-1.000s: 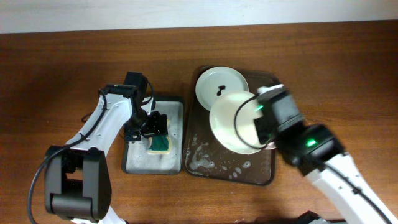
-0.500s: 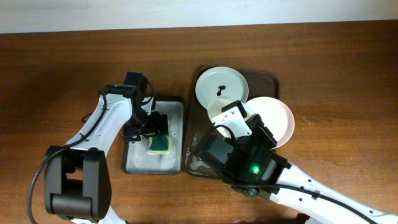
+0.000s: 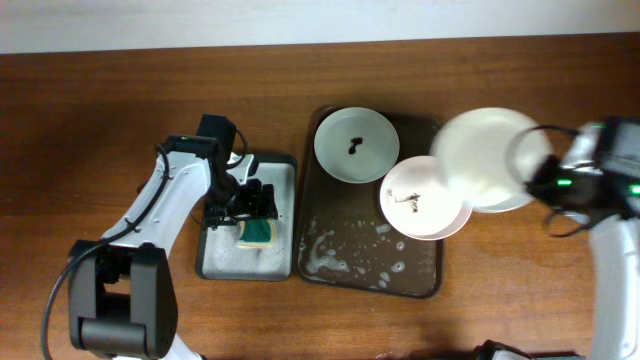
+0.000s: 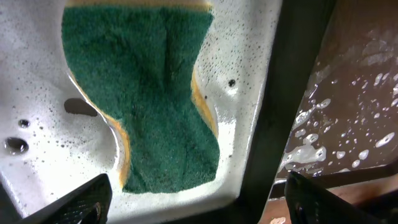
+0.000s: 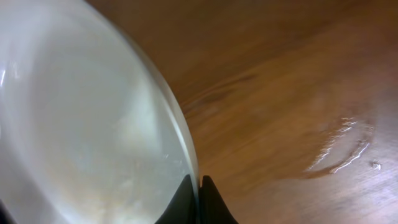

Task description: Clean dirty plates on tray and stack at the side

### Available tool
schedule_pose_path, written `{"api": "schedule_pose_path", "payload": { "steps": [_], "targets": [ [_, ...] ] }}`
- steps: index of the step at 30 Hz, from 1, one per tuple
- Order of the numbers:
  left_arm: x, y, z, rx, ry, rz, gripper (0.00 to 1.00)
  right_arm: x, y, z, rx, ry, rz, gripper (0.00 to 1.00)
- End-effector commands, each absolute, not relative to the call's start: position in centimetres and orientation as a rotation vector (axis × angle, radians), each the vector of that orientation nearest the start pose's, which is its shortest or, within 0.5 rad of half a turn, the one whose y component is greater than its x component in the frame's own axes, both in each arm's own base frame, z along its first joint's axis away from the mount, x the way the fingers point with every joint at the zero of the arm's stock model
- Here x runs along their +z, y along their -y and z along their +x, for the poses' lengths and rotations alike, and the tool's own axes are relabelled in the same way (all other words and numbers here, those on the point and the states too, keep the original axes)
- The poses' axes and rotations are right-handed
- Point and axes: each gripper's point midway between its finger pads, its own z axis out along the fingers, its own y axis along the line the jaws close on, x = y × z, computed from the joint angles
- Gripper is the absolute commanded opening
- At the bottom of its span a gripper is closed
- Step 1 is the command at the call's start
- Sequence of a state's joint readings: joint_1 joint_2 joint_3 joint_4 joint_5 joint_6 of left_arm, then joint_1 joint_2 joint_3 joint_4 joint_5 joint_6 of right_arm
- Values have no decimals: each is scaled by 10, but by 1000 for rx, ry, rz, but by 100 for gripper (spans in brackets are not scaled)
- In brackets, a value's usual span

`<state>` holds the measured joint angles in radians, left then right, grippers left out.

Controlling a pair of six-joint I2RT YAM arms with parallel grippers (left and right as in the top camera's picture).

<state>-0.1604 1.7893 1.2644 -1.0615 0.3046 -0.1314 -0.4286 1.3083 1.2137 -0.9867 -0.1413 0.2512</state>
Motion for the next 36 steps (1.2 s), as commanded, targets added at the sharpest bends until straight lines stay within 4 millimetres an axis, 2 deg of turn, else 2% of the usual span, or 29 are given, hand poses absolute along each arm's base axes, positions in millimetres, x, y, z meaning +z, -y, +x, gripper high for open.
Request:
{"api": "schedule_pose_path", "payload": {
  "steps": [1, 4, 5, 7, 10, 12, 13, 14, 16, 17, 18, 19, 20, 21, 23, 24, 25, 26, 28, 31, 32, 34, 35, 36],
  "targets": [
    [74, 105, 308, -518, -3122, 72, 89, 162, 167, 289, 226, -2455, 1105, 4],
    [75, 108, 307, -532, -3122, 80, 89, 111, 210, 274, 248, -2445, 1389, 4],
    [75, 109, 307, -536, -3121, 84, 89, 97, 216, 271, 264, -2456, 1435, 4],
    [75, 110, 307, -538, -3121, 85, 90, 71, 217, 267, 295, -2509, 1493, 4],
    [75, 110, 307, -538, -3121, 85, 90, 54, 215, 262, 302, -2555, 1535, 4],
    [75, 110, 307, -538, -3122, 85, 90, 63, 217, 265, 295, -2531, 1513, 40],
    [75, 109, 306, -538, -3125, 85, 90, 75, 215, 271, 324, -2502, 1478, 43],
    [75, 110, 305, -544, -3126, 84, 90, 93, 210, 282, 392, -2464, 1393, 47],
    [76, 111, 305, -557, -3127, 84, 89, 146, 184, 308, 514, -2391, 1107, 52],
    [76, 111, 304, -557, -3128, 84, 88, 170, 160, 315, 538, -2390, 946, 52],
    [76, 111, 304, -560, -3130, 83, 86, 185, 135, 316, 554, -2413, 831, 52],
    [76, 111, 302, -559, -3137, 82, 84, 197, 101, 315, 574, -2455, 694, 52],
    [77, 111, 301, -560, -3141, 81, 84, 200, 73, 311, 536, -2522, 551, 52],
    [78, 111, 300, -559, -3139, 82, 84, 195, 61, 306, 426, -2598, 484, 54],
    [82, 111, 302, -560, -3119, 90, 84, 168, 44, 304, 120, -2749, 352, 60],
    [86, 111, 303, -560, -3102, 125, 85, 156, 41, 307, 62, -2779, 339, 67],
    [88, 111, 302, -560, -3093, 145, 85, 143, 38, 311, 44, -2808, 328, 69],
    [89, 111, 302, -559, -3089, 150, 86, 132, 37, 314, 52, -2828, 326, 69],
    [90, 111, 302, -559, -3087, 150, 89, 87, 40, 332, 92, -2911, 305, 68],
    [90, 111, 303, -554, -3085, 151, 91, 55, 20, 343, 278, -2954, 173, 60],
    [90, 111, 303, -554, -3083, 151, 91, 45, 20, 346, 283, -2970, 177, 51],
    [90, 111, 304, -554, -3079, 152, 92, 30, 21, 346, 278, -3001, 191, 42],
    [90, 111, 304, -555, -3078, 152, 91, 19, 28, 342, 231, -3034, 247, 31],
    [90, 111, 304, -554, -3078, 152, 92, 18, 28, 341, 228, -3044, 260, 11]
  ]
}}
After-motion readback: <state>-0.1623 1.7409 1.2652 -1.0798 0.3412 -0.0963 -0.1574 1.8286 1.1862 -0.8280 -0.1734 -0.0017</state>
